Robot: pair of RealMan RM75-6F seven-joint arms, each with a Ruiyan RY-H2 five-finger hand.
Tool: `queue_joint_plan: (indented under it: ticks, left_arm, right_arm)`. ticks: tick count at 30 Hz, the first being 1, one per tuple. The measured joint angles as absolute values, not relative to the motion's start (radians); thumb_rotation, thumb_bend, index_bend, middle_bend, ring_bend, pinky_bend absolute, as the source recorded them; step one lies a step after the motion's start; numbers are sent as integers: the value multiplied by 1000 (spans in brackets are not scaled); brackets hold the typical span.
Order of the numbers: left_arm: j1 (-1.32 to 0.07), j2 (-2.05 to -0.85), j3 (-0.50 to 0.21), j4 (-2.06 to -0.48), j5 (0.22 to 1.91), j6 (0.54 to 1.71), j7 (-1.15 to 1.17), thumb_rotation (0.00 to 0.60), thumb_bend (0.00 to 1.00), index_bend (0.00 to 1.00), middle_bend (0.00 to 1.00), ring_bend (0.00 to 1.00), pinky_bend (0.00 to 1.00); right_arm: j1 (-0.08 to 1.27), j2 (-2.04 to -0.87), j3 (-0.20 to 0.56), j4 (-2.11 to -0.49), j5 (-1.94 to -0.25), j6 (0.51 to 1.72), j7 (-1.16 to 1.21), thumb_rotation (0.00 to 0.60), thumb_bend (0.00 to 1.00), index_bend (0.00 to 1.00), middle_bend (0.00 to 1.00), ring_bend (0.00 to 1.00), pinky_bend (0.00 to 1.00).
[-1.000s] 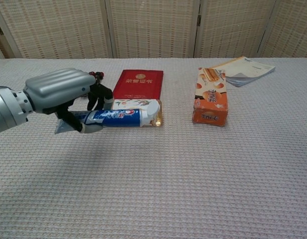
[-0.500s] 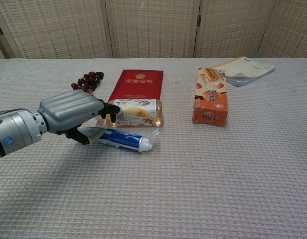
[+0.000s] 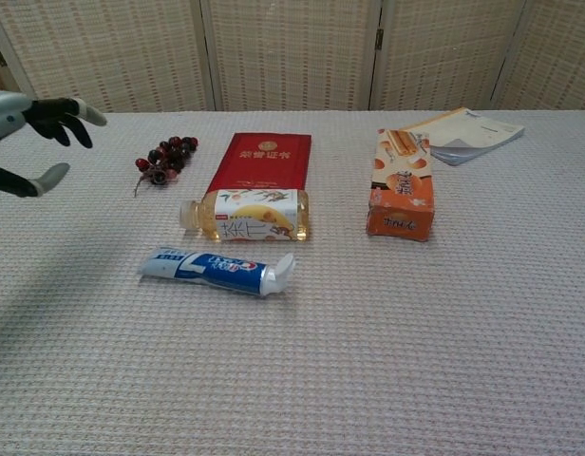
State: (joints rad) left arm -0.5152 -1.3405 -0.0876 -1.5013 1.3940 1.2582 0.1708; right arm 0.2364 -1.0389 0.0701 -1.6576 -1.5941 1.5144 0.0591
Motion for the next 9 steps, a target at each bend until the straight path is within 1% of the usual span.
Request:
queue_joint_plan:
  ticks: [4, 9]
  left_arm:
    - [-418, -1245, -102, -1565, 1351, 1370, 147, 600, 559, 227, 314, 288, 252]
    - [-298, -1193, -100, -1623, 1316, 1501, 128, 600, 560, 254, 314, 289, 247]
  right_arm:
    - [190, -1031, 63, -1649, -1586, 1568, 75, 600, 428, 73, 174, 171, 61]
    - [137, -1063, 46, -1605, -1595, 1628, 109, 600, 428, 80, 178, 177, 61]
